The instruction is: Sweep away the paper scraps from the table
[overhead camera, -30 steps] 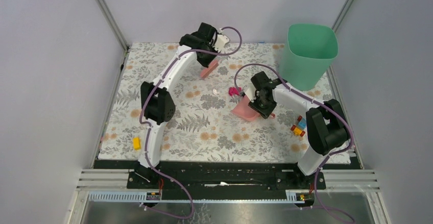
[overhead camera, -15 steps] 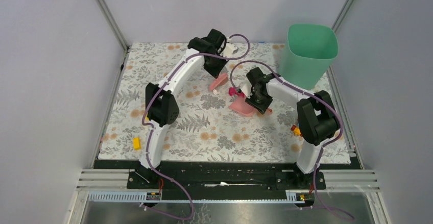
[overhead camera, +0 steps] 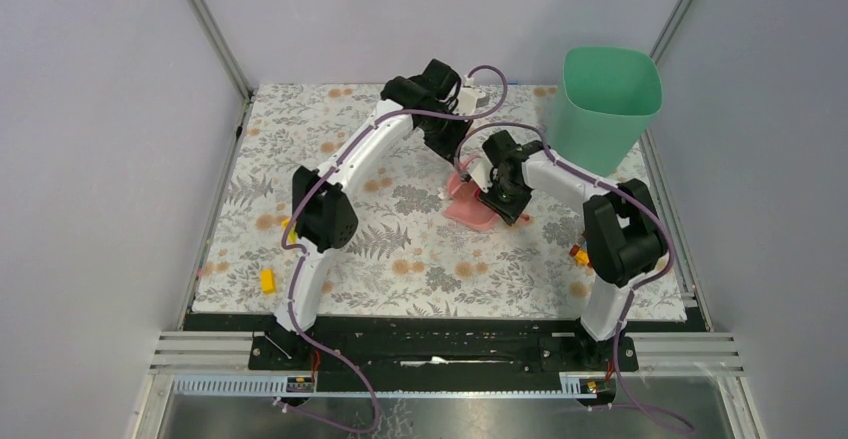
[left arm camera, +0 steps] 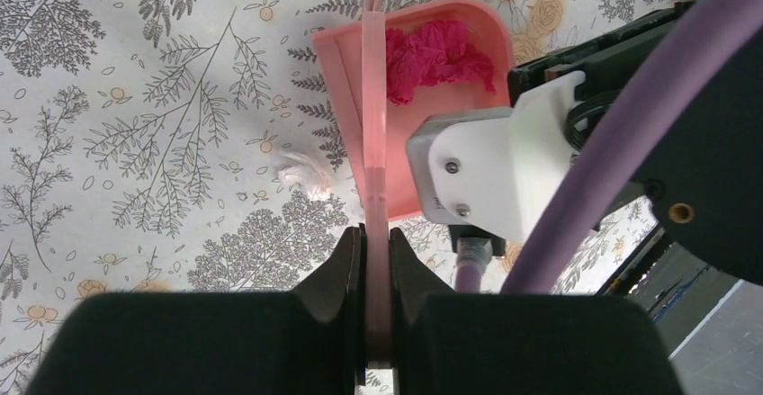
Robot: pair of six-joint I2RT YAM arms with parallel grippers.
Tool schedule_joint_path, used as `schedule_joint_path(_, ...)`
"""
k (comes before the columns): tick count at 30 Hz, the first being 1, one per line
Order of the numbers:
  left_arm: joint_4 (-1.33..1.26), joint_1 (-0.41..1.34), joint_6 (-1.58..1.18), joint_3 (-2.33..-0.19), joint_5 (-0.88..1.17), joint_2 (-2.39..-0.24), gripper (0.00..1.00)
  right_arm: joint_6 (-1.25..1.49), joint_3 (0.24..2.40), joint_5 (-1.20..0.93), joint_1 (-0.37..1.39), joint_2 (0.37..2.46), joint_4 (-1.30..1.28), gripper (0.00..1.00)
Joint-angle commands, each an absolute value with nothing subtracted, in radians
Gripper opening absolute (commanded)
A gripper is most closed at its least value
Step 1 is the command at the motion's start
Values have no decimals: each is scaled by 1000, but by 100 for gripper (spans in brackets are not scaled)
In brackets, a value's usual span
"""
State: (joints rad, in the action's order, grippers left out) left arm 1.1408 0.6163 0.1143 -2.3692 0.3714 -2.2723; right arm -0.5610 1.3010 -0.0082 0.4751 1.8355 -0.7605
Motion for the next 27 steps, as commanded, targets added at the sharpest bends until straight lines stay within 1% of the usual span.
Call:
schedule_joint_path(1, 1138, 649, 126, -2399, 389, -2189, 0, -541, 1237, -47, 490, 1739, -739, 0)
schedule_joint_path(5, 1098, 646, 202, -2378, 241, -2108, 0, -540, 1201, -41, 491, 1717, -753, 0)
schedule_joint_path(9, 1037, 646, 319, -2253, 35, -2047, 0, -539, 1197, -44, 490, 1709, -758, 0)
schedule_joint_path(13, 1044, 646, 410, -2169, -178, -2066, 0, -537, 1216, -48, 491, 1725, -767, 0)
schedule_joint_path(15, 1076, 644, 398, -2166, -220, -2095, 0, -534, 1227, -53, 491, 1736, -771, 0)
schedule_joint_path(20, 1121, 637, 303, -2174, -108, -2133, 0, -525, 1252, -61, 490, 1758, -770, 0)
schedule_joint_path(27, 1156, 636, 205, -2287, 305, -2164, 0, -519, 1273, -69, 490, 1783, -770, 0)
